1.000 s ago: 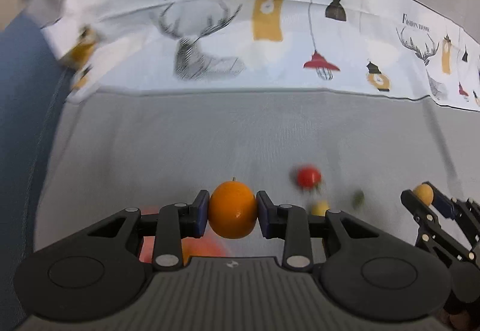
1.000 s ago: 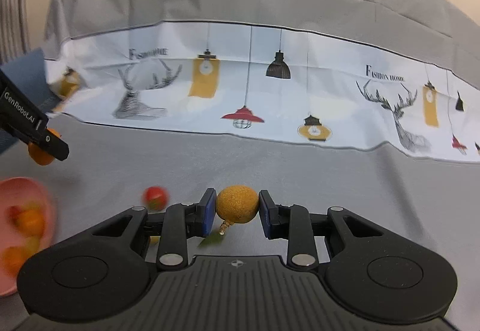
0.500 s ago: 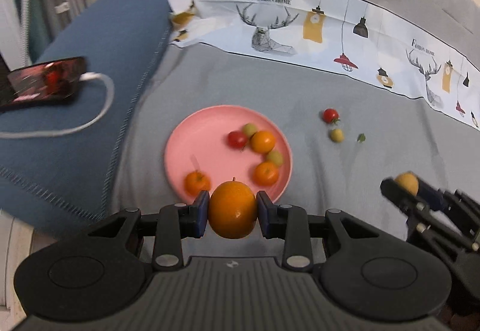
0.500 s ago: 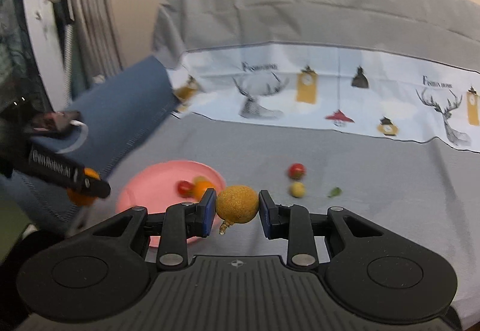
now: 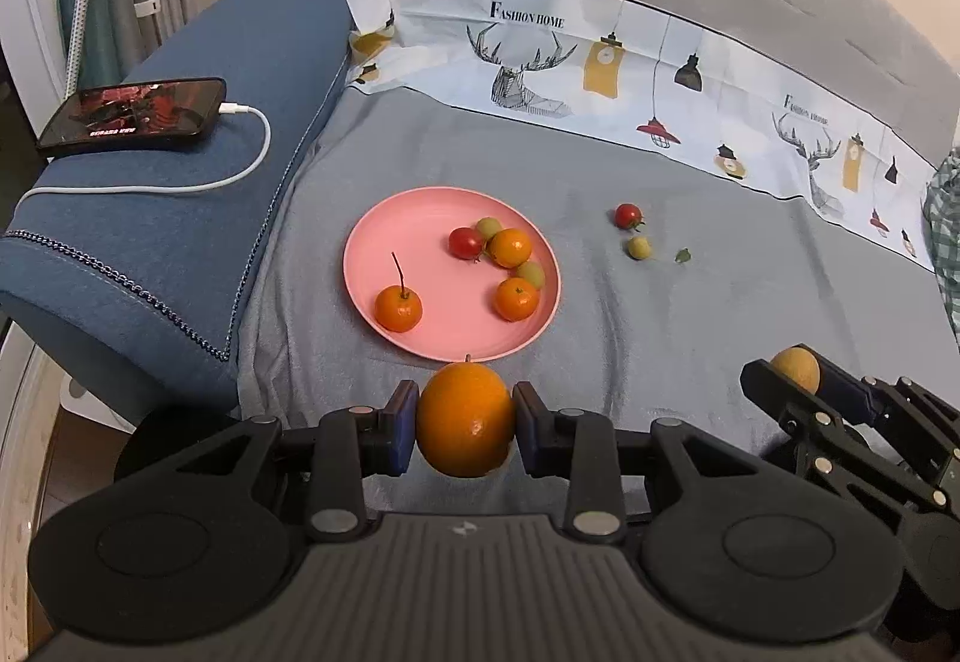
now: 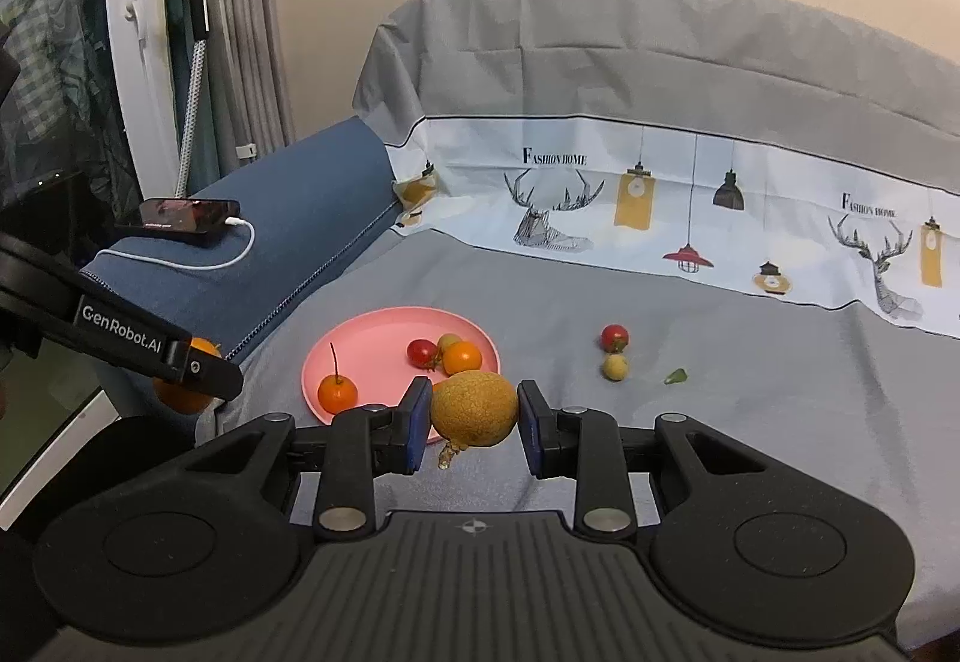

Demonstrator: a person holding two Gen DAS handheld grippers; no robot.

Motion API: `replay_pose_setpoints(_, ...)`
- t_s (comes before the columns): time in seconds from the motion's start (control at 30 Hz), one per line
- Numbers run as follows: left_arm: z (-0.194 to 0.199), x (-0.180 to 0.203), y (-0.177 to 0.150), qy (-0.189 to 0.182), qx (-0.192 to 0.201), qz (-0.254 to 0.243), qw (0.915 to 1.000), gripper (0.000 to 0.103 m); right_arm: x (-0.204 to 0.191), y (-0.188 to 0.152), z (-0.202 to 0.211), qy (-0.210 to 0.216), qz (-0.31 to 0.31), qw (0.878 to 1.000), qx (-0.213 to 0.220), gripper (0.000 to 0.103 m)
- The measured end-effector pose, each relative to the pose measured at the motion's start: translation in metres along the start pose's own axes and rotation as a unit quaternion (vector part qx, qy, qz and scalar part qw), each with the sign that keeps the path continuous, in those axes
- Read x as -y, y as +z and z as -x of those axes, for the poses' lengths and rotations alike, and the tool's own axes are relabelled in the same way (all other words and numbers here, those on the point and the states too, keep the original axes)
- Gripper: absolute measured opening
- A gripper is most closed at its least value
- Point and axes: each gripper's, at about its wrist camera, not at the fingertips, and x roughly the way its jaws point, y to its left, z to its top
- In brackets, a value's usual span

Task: Organize fruits

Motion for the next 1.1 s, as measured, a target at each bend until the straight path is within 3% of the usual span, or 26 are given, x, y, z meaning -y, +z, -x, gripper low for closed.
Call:
replay_pose_setpoints(0.33,0.007,-0.013,-0.002,0.009,0.014,0.012,0.9998,0.037,-0.010,0.000,0.003,-0.007,0.019,1.000,0.001,0.032)
replay_pose_setpoints(1.1,-0.022,-0.026,0.001,0.019,-0.017,0.026,0.9994,0.037,-0.007,-0.002,-0.020,-0.008,0.012,0.999,-0.034,0.032)
